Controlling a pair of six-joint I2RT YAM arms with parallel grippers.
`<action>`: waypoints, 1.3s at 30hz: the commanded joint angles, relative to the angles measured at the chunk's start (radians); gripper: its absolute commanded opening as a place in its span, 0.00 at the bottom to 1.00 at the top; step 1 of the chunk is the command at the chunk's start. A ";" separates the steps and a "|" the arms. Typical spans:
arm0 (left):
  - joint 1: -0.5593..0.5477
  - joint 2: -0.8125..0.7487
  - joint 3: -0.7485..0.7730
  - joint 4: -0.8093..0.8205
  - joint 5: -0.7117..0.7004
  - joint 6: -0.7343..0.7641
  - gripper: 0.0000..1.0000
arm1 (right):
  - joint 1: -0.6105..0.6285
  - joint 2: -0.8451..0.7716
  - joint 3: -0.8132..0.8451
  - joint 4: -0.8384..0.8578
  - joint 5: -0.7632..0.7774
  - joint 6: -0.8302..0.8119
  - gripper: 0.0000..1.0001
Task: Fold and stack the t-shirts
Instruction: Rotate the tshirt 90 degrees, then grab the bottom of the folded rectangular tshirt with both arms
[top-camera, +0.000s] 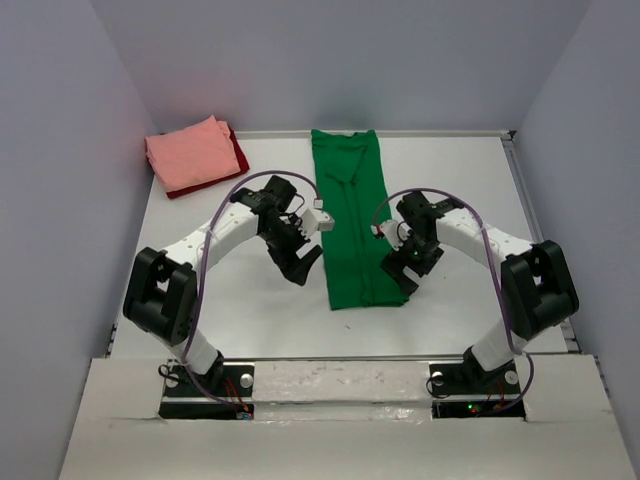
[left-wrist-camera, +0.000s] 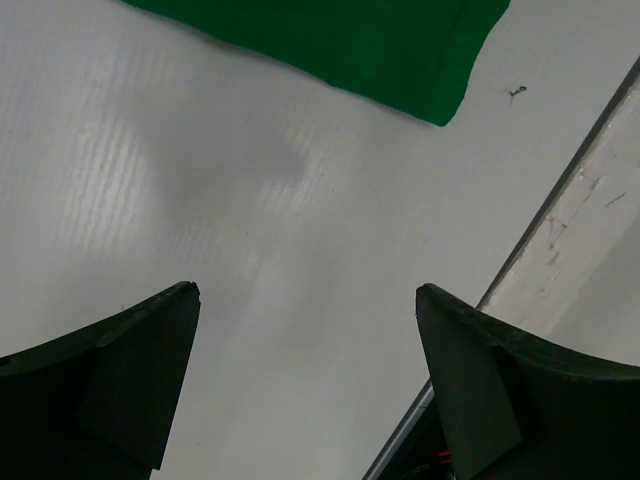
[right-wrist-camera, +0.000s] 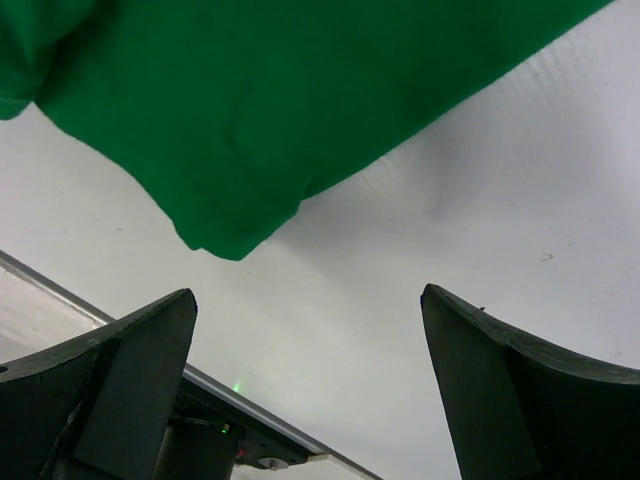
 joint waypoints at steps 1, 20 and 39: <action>-0.004 0.015 -0.006 -0.067 0.130 0.068 0.99 | -0.035 -0.025 -0.017 0.104 0.046 0.028 0.99; -0.067 0.109 -0.037 -0.001 0.279 0.042 0.99 | -0.092 0.069 0.028 0.068 -0.256 0.111 0.81; -0.095 0.080 -0.091 0.299 0.236 -0.217 0.99 | -0.092 0.050 0.032 -0.018 -0.342 0.127 0.78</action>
